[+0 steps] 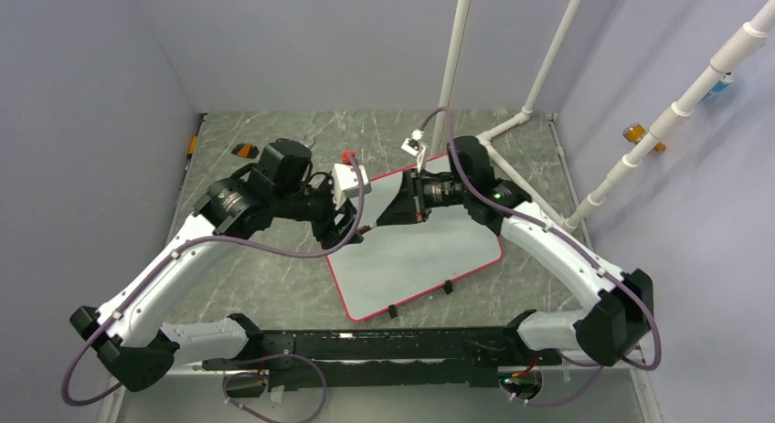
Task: Write a sentence on the whiteboard
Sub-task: Pass from the left arm to the right, then open the pen cap from the whiteboard marker.
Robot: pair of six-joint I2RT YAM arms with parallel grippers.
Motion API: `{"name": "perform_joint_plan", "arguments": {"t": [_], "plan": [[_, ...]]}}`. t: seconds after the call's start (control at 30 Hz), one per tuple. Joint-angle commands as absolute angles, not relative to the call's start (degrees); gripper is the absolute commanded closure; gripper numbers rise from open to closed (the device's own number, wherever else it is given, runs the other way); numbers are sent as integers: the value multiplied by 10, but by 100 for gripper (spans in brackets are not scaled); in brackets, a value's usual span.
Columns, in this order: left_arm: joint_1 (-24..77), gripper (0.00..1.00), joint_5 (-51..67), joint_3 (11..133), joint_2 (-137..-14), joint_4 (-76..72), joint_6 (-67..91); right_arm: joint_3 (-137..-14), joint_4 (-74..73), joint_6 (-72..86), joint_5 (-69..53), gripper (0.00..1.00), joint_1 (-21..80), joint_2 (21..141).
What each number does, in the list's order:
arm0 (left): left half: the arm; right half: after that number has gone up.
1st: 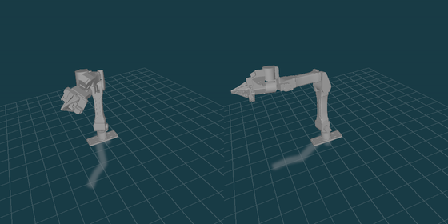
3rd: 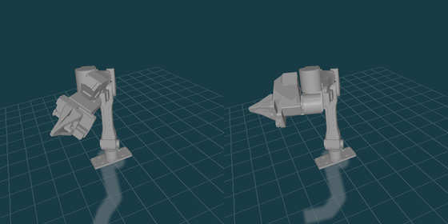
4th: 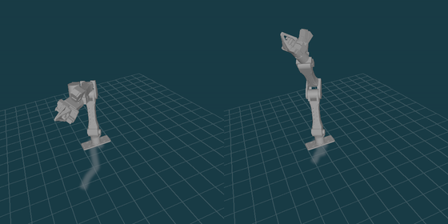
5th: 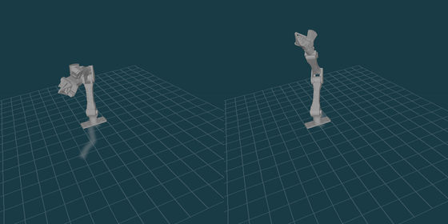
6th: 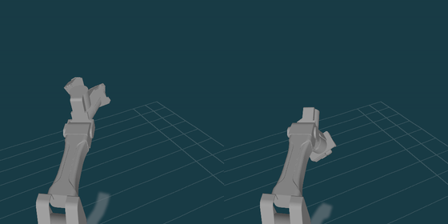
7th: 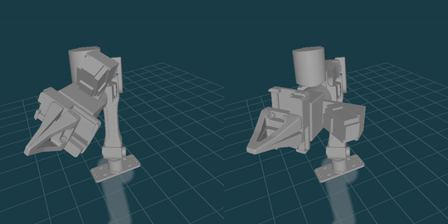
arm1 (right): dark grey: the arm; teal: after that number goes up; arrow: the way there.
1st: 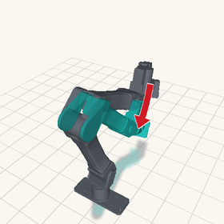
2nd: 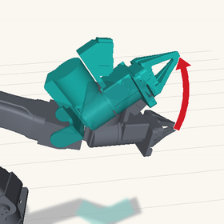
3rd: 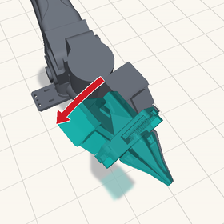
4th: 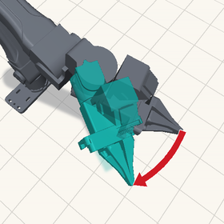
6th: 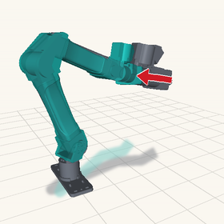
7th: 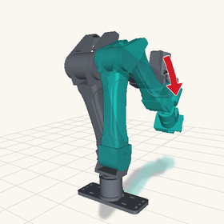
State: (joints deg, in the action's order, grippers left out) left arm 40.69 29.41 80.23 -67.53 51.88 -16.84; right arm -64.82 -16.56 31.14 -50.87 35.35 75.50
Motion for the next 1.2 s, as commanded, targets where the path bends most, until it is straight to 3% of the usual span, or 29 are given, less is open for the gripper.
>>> {"name": "perform_joint_plan", "arguments": {"t": [0.0, 0.23, 0.4, 0.77, 1.17], "plan": [[404, 31, 324, 826, -638, 490, -143, -631, -122, 325, -476, 100, 325, 691], [369, 27, 416, 831, -625, 427, -60, -604, -71, 363, -472, 100, 284, 632], [336, 34, 498, 789, -617, 320, 46, -600, -30, 392, -470, 100, 277, 595], [333, 45, 530, 753, -642, 185, 164, -595, 48, 416, -509, 100, 277, 560], [333, 44, 529, 740, -650, 162, 186, -585, 82, 431, -532, 100, 276, 557]]}}
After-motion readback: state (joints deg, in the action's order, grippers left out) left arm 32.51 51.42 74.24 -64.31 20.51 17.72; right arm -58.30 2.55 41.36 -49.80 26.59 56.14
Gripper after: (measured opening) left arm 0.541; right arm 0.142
